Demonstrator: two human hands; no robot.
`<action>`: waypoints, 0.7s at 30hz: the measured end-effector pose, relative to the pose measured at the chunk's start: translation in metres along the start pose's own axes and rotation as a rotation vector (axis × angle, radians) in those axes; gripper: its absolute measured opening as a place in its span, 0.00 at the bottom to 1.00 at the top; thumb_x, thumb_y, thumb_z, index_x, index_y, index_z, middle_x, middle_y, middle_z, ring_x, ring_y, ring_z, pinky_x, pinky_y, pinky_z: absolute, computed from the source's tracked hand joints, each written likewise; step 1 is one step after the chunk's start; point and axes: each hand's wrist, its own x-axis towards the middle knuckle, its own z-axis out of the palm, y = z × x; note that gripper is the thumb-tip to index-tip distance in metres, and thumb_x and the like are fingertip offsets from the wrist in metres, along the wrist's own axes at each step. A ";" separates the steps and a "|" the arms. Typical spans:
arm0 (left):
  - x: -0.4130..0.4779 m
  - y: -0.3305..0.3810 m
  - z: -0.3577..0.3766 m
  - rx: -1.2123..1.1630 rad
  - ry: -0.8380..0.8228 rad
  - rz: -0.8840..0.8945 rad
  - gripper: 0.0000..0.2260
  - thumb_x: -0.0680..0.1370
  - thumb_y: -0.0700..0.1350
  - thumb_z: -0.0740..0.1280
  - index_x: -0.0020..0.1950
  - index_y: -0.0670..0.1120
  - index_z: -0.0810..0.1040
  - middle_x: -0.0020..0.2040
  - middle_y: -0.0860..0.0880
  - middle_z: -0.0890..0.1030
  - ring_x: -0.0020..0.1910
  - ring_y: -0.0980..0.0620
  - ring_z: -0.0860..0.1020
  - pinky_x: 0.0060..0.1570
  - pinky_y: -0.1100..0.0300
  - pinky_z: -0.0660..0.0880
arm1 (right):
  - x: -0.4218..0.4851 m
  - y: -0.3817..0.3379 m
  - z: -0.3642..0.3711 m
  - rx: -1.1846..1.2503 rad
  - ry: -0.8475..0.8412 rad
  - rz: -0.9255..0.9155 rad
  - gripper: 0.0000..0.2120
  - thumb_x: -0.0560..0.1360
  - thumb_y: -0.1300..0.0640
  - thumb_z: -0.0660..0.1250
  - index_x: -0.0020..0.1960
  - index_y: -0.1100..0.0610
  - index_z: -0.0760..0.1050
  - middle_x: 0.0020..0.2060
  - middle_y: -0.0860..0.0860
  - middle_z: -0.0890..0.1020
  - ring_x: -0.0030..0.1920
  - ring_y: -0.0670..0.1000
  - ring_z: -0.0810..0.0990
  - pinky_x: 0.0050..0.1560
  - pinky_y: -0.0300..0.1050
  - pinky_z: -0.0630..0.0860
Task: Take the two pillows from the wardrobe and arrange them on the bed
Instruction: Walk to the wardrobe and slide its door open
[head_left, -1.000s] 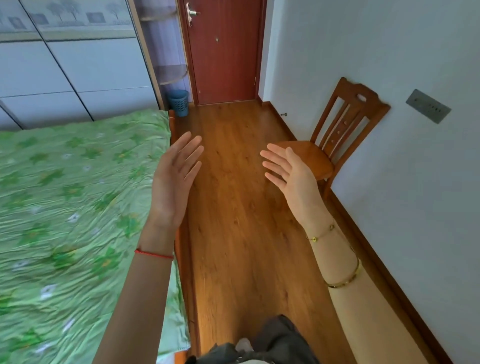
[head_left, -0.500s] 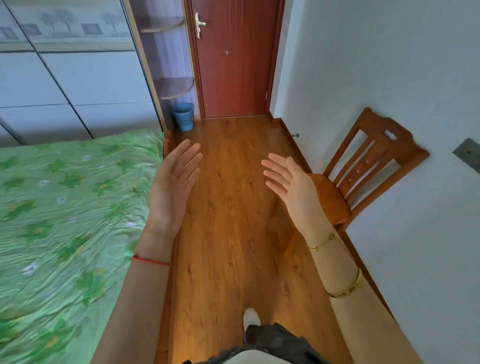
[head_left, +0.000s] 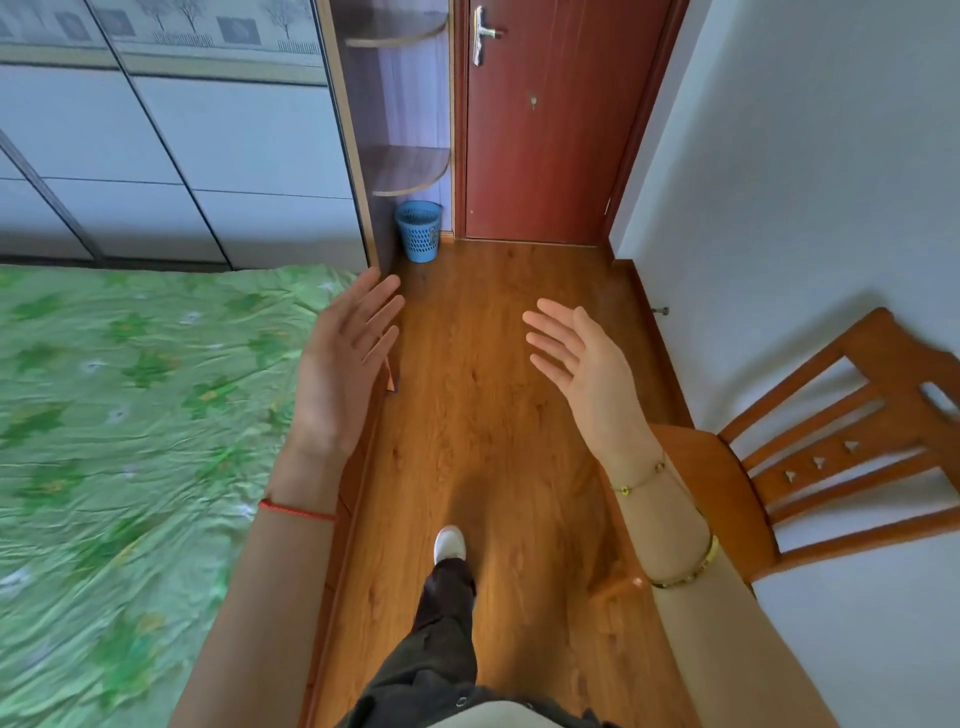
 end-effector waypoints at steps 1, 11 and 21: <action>0.020 -0.002 -0.001 0.002 0.008 0.005 0.19 0.86 0.48 0.52 0.72 0.47 0.73 0.67 0.50 0.81 0.69 0.51 0.76 0.75 0.48 0.65 | 0.022 0.003 0.000 -0.007 -0.012 -0.008 0.22 0.85 0.51 0.45 0.73 0.56 0.67 0.68 0.50 0.76 0.68 0.48 0.75 0.70 0.44 0.70; 0.259 0.004 -0.006 0.016 0.030 0.035 0.20 0.86 0.48 0.50 0.75 0.46 0.70 0.69 0.49 0.79 0.69 0.52 0.76 0.75 0.48 0.66 | 0.271 0.001 0.013 0.005 0.013 -0.023 0.22 0.85 0.49 0.47 0.72 0.55 0.69 0.66 0.47 0.78 0.65 0.45 0.78 0.67 0.41 0.72; 0.452 -0.016 -0.005 0.007 0.070 -0.007 0.20 0.86 0.47 0.49 0.76 0.44 0.69 0.70 0.46 0.78 0.70 0.50 0.76 0.75 0.48 0.66 | 0.467 0.018 0.002 0.044 0.024 0.028 0.22 0.85 0.50 0.46 0.72 0.56 0.69 0.66 0.49 0.78 0.66 0.48 0.77 0.69 0.45 0.71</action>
